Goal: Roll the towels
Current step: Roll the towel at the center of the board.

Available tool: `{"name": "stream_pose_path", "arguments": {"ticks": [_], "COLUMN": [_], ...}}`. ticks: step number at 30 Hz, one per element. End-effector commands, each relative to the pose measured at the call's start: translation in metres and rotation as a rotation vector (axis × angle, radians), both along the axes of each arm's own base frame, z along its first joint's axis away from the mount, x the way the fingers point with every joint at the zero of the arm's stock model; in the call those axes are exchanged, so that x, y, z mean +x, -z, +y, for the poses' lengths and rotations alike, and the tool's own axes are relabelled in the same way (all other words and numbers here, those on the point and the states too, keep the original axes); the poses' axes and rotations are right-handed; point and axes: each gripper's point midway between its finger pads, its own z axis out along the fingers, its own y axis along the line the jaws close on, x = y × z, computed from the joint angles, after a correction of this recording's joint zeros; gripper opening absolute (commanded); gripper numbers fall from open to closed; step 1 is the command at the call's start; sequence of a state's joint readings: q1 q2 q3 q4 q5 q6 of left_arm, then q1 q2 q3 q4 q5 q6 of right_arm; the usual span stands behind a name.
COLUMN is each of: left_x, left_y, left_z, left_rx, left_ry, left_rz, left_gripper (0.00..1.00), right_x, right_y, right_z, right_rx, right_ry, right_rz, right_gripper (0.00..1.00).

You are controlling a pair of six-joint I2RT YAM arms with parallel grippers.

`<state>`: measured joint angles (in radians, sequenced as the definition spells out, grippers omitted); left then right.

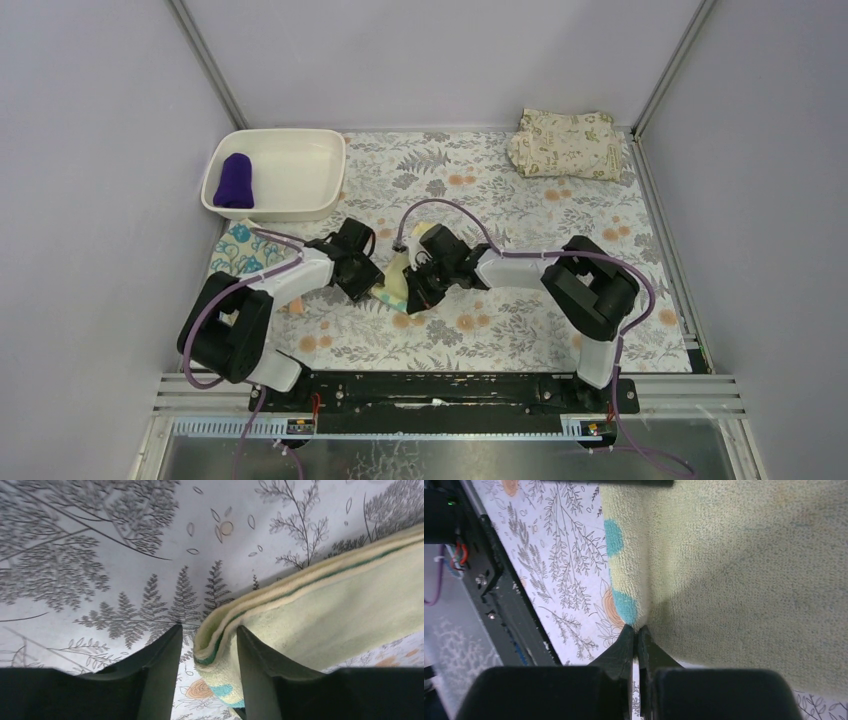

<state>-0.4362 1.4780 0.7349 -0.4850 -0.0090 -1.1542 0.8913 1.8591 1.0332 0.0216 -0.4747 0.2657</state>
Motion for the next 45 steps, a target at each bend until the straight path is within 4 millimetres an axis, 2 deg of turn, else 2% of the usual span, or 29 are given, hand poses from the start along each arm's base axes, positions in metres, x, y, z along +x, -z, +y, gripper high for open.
{"name": "stream_pose_path", "arguments": {"ticks": [1,5,11,18,25,29,36,45], "left_x": [-0.001,-0.001,-0.016,-0.043,-0.055,-0.048,-0.023,-0.009], "left_y": [-0.007,-0.024,-0.038,-0.031,-0.021,-0.020,-0.019,-0.005], "left_z": [0.029,0.036,0.036,0.027,0.017,0.006,-0.006,-0.009], "left_rx": [0.105,0.068,0.010,-0.075,-0.151,-0.218,-0.247,-0.233], "left_ry": [-0.013,-0.015,0.046,0.124,0.150,0.151,0.161,0.152], "left_rz": [-0.027,-0.090,-0.153,-0.136,-0.147,-0.184,-0.232,-0.210], "left_gripper": [0.50,0.62,0.73,0.75,0.73,0.72,0.68,0.52], "right_x": [-0.007,-0.006,0.001,0.014,0.015,0.016,0.015,0.018], "right_y": [-0.016,-0.021,-0.017,0.002,0.020,0.023,0.026,0.020], "right_z": [0.008,0.011,0.009,-0.006,-0.012,-0.012,-0.013,-0.012], "right_rx": [0.083,0.156,0.219,0.202,0.168,0.169,0.160,0.163], "right_ry": [-0.018,-0.011,0.038,0.140,0.192,0.201,0.205,0.208], "right_rz": [0.158,0.280,0.452,0.553,0.620,0.636,0.650,0.634], "right_gripper": [0.00,0.00,0.00,0.00,0.00,0.00,0.00,0.02]}}
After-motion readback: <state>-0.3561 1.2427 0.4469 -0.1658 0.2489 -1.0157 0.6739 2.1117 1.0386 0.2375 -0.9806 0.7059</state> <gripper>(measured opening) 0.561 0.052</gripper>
